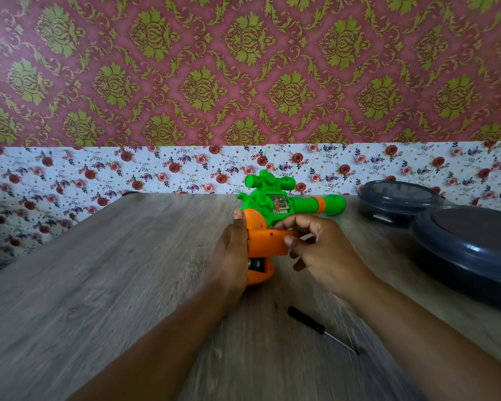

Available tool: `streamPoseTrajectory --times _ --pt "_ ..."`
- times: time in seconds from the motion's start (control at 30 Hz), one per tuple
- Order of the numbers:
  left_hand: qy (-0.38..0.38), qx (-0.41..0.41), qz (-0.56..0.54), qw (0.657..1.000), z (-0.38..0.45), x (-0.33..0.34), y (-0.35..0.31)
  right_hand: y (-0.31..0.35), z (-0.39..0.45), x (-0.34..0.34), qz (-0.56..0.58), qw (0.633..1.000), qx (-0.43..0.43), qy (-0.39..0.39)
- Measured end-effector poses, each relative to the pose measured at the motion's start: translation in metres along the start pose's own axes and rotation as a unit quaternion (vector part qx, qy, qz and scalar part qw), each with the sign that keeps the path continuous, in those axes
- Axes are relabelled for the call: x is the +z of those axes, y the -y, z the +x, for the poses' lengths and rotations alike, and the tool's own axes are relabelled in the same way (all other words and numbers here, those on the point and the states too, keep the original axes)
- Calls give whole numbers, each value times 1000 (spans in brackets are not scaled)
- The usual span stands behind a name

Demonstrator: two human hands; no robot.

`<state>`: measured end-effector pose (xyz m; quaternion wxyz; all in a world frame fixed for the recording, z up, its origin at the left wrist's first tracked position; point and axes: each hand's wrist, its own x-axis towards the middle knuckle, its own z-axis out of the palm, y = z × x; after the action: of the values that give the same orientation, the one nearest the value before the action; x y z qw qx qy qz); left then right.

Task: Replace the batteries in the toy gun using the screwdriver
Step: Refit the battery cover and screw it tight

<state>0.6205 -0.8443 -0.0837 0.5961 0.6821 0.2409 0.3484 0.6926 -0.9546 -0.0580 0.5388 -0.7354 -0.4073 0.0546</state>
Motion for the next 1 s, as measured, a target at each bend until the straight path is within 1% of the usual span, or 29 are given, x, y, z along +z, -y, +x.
streamPoseTrajectory --times 0.1,0.23,0.3,0.4,0.47,0.57,0.7,0.8,0.93,1.0 --pt "1 10 15 1000 1 0 2 -2 1 7 31 999 13 -22" --pt "-10 19 8 1000 0 1 1 -10 1 21 58 995 34 -73" --pt "-12 17 8 1000 0 1 0 -11 -2 25 44 996 31 -66" --pt "-14 -2 -20 1000 3 0 1 -8 -6 26 16 998 22 -52" --pt "3 -20 -30 999 5 0 4 -5 -7 27 -11 998 -2 -56" --pt "15 -31 -54 998 5 0 3 -3 -9 30 -87 992 -61 -65" --pt "28 -30 -85 996 6 -2 1 0 -11 29 -139 980 -131 -46" --pt "56 -19 -72 996 6 -5 3 -2 -11 28 -146 979 -141 -32" --pt "68 -17 -72 995 7 -6 2 -5 -11 30 -141 979 -140 -37" --pt "65 -23 -77 995 5 -6 1 -5 -11 30 -146 976 -153 -41"
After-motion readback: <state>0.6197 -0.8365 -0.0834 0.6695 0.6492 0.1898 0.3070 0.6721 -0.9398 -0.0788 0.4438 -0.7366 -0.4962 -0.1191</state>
